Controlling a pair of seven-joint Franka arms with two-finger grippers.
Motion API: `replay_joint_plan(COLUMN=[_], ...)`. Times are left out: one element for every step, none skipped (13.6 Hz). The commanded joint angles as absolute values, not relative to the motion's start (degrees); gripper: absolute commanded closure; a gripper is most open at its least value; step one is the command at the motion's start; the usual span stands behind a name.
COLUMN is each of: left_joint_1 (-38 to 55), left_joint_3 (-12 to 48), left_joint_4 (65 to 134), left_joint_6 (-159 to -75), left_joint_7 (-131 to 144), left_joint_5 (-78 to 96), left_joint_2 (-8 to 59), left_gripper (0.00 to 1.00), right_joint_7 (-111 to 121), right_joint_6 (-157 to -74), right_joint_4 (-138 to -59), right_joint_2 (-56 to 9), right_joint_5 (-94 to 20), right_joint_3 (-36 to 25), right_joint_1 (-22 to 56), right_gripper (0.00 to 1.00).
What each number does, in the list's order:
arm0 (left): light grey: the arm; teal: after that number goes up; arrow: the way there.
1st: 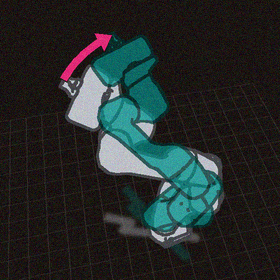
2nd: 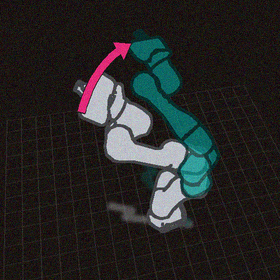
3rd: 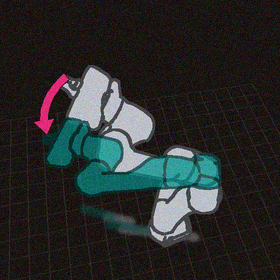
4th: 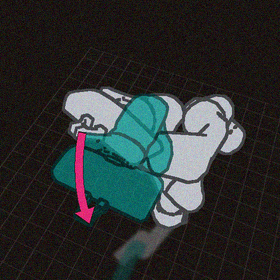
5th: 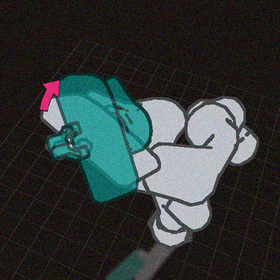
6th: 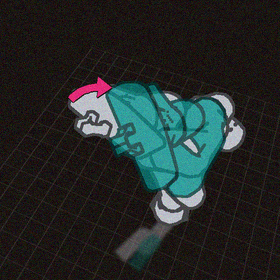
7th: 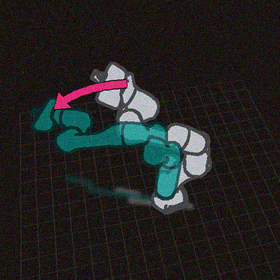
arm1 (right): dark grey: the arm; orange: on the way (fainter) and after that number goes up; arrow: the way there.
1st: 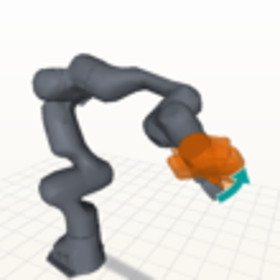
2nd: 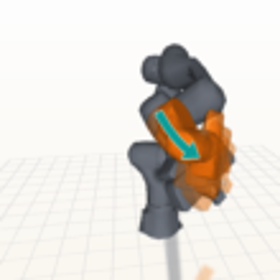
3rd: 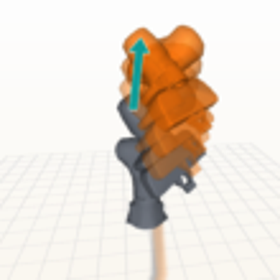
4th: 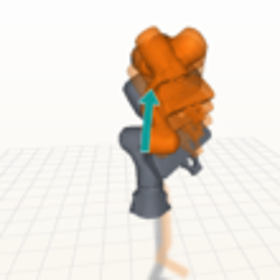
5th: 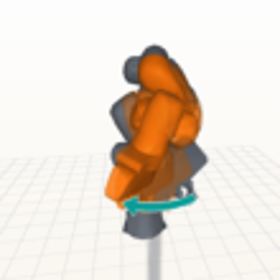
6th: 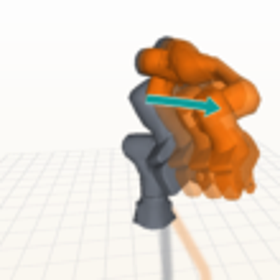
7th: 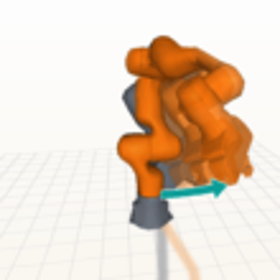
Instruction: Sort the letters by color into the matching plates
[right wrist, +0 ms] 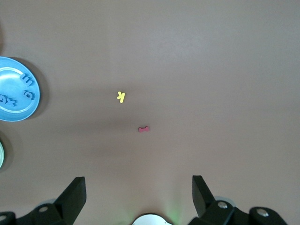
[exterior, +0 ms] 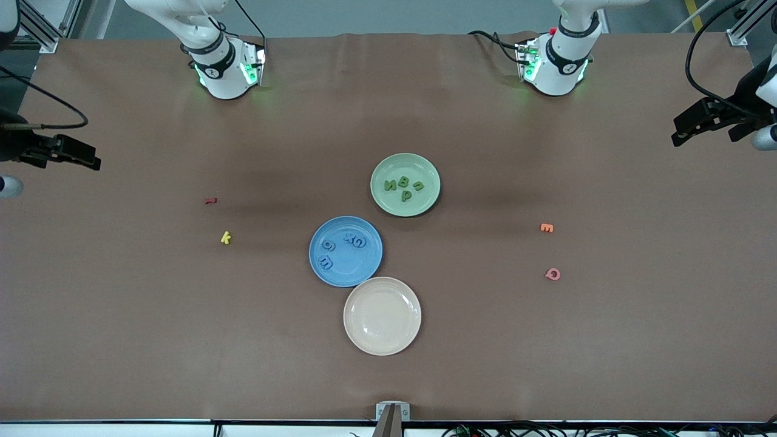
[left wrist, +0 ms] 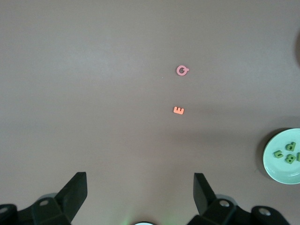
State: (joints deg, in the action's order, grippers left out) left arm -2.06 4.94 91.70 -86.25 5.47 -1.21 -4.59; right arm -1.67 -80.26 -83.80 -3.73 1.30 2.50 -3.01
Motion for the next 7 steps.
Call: replay_joint_plan(left_joint_1=[-1.93, -2.02, -2.02, -2.02, -2.02, -2.02, -2.11], left_joint_3=[6.58, 7.81, 8.61, 9.05, 9.14, 9.23, 9.14], left_joint_4=[92.81, 92.99, 93.08, 93.08, 93.08, 92.99, 92.64], left_joint_6=[-85.52, -85.52, -85.52, -85.6, -85.61, -85.61, -85.52], left_joint_7=[5.27, 5.62, 6.06, 6.5, 6.76, 6.77, 6.85], left_joint_5=[-1.05, -1.14, -1.14, -1.14, -1.14, -1.14, -1.06], left_joint_2=[-6.15, -6.15, -6.15, -6.07, -5.89, -5.8, -5.54], left_gripper=[0.0, 0.0, 0.0, 0.0, 0.0, 0.0, 0.0], right_joint_7=[-1.93, -1.93, -1.85, -1.41, -1.32, -1.23, -1.23], right_joint_6=[-83.49, -83.67, -83.58, -83.58, -83.5, -83.41, -83.06], right_joint_4=[-90.34, -90.87, -90.97, -90.97, -91.05, -91.23, -91.23], right_joint_2=[1.57, 2.19, 2.72, 3.07, 3.42, 4.12, 5.09], right_joint_5=[0.79, 0.88, 0.79, 0.79, 0.79, 0.79, 0.79], right_joint_3=[1.76, 1.67, 1.06, -0.08, -1.74, -2.19, -2.2], right_joint_1=[-2.02, -2.02, -1.85, -1.06, -0.27, 0.0, -0.09], right_gripper=[0.0, 0.0, 0.0, 0.0, 0.0, 0.0, 0.0])
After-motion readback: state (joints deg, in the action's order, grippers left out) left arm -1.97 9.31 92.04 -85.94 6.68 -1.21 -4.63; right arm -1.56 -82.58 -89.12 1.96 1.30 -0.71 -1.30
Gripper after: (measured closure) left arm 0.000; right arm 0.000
